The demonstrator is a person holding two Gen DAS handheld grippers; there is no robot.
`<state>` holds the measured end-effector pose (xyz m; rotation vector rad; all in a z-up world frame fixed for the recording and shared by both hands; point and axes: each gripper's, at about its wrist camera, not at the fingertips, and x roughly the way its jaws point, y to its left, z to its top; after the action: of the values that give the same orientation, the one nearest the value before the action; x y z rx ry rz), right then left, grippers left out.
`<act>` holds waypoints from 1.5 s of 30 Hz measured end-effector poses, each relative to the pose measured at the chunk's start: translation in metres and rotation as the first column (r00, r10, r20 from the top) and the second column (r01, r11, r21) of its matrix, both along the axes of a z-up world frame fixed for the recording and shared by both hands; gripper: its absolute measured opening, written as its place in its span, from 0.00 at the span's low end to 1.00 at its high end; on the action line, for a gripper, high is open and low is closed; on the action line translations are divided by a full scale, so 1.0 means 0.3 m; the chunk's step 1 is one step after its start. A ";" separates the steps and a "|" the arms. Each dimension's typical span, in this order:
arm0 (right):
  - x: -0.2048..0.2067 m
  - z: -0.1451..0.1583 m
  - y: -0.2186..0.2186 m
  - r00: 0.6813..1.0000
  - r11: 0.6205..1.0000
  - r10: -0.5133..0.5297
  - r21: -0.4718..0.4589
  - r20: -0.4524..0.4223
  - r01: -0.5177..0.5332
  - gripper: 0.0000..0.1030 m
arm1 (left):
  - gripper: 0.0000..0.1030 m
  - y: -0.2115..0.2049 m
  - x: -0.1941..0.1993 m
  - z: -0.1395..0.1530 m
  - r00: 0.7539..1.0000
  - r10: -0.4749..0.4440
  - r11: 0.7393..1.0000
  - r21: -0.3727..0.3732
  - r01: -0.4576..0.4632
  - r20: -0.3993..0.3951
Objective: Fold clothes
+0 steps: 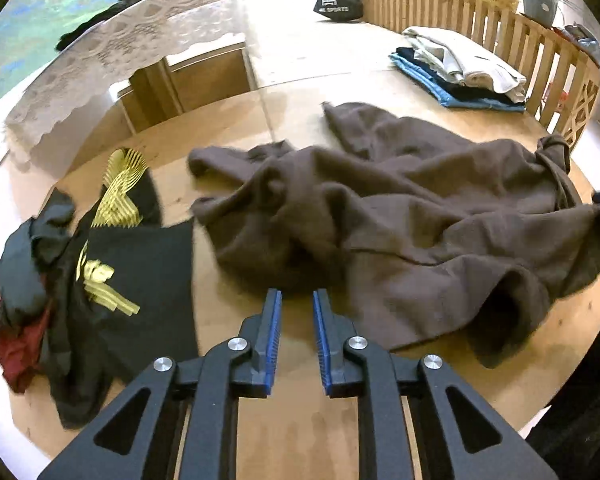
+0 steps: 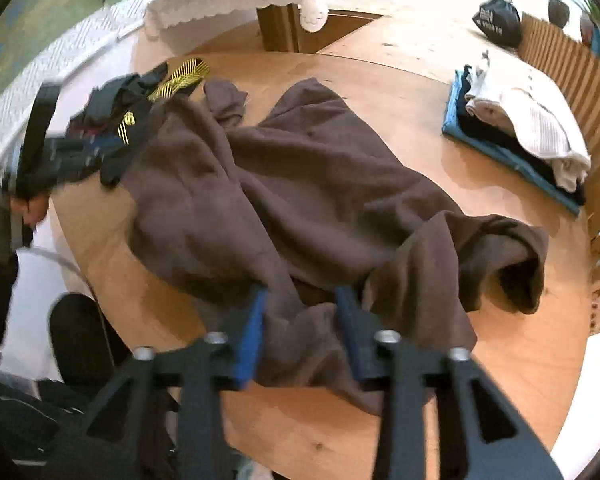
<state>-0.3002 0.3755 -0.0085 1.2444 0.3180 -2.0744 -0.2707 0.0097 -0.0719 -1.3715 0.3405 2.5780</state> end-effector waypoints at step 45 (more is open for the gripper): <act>-0.251 -0.068 -0.386 0.986 0.988 0.157 0.024 -0.063 -0.156 0.47 | 0.25 0.168 0.043 -0.056 0.994 -0.083 0.992 0.097 0.076 0.066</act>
<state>-0.3754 0.2598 -0.0289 1.1275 0.4511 -1.9836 -0.2577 0.0601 -0.0887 -1.3827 0.2531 2.4420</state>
